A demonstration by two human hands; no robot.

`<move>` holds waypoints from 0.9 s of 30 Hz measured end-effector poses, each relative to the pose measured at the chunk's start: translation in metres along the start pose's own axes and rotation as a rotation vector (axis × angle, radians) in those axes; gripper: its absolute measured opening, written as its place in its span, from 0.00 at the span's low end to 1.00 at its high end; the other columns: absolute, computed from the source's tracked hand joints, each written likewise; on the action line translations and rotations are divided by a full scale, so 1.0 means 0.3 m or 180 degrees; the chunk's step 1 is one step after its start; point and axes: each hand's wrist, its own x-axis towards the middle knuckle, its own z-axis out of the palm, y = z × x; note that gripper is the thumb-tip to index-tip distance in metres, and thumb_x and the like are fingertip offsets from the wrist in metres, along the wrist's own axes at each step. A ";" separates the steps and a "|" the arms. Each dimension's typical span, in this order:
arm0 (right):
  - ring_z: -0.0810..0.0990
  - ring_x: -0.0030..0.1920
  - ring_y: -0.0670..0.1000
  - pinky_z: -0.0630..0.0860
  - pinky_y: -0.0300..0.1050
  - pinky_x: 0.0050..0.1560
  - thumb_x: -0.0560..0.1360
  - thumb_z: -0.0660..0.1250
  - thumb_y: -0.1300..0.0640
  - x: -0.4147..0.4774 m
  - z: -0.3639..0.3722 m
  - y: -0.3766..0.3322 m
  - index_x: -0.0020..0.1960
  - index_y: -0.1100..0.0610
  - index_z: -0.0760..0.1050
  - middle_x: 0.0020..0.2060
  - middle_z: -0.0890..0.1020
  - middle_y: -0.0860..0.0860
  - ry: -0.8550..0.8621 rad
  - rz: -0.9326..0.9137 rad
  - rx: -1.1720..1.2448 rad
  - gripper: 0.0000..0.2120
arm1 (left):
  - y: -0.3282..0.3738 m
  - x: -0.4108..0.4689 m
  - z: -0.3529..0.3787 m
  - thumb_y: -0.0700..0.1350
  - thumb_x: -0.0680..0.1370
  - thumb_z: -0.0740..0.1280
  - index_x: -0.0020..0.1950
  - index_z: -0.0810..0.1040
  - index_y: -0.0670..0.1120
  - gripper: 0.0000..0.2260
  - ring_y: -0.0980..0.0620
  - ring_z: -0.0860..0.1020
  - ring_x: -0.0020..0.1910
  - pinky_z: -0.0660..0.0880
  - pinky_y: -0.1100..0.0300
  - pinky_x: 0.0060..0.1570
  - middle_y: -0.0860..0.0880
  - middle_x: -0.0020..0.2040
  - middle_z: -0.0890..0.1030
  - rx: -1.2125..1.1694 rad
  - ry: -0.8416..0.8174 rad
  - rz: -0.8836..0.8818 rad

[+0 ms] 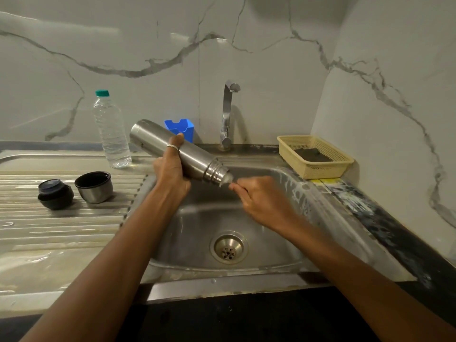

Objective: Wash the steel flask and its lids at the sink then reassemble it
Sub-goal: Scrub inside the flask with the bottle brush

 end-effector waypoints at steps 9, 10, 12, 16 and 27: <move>0.73 0.36 0.46 0.72 0.41 0.36 0.79 0.70 0.49 -0.010 -0.018 0.042 0.51 0.56 0.75 0.40 0.76 0.47 0.0312 -0.0274 -0.1215 0.11 | -0.016 0.016 -0.005 0.43 0.74 0.76 0.55 0.72 0.43 0.16 0.41 0.84 0.54 0.81 0.38 0.55 0.40 0.55 0.83 0.0010 -0.0056 -0.0098; 0.71 0.33 0.46 0.71 0.41 0.32 0.79 0.69 0.49 -0.010 -0.018 0.045 0.48 0.56 0.75 0.37 0.77 0.48 0.0598 -0.0498 -0.1605 0.10 | -0.016 0.020 -0.010 0.43 0.74 0.76 0.56 0.72 0.42 0.17 0.40 0.84 0.54 0.81 0.38 0.55 0.40 0.56 0.83 -0.0061 -0.0061 -0.0142; 0.67 0.28 0.46 0.67 0.42 0.26 0.80 0.67 0.50 -0.017 -0.016 0.041 0.43 0.56 0.76 0.31 0.75 0.49 0.0966 -0.0928 -0.1987 0.12 | -0.015 0.026 -0.015 0.43 0.74 0.76 0.58 0.72 0.42 0.18 0.41 0.84 0.54 0.81 0.38 0.55 0.39 0.57 0.83 -0.0128 -0.0067 -0.0182; 0.72 0.24 0.42 0.67 0.35 0.29 0.84 0.61 0.47 -0.008 -0.012 -0.017 0.43 0.58 0.82 0.24 0.74 0.42 -0.0057 0.0455 0.0445 0.19 | -0.029 0.018 -0.014 0.43 0.74 0.75 0.57 0.73 0.43 0.16 0.40 0.84 0.54 0.81 0.39 0.53 0.41 0.53 0.83 -0.0017 -0.0106 -0.0147; 0.66 0.27 0.46 0.61 0.40 0.27 0.83 0.62 0.50 -0.031 0.009 0.006 0.45 0.56 0.78 0.30 0.73 0.47 0.0748 -0.0636 -0.1883 0.13 | -0.029 0.013 0.004 0.42 0.74 0.75 0.54 0.72 0.43 0.15 0.41 0.84 0.54 0.80 0.38 0.56 0.40 0.53 0.83 -0.0185 -0.0003 -0.0079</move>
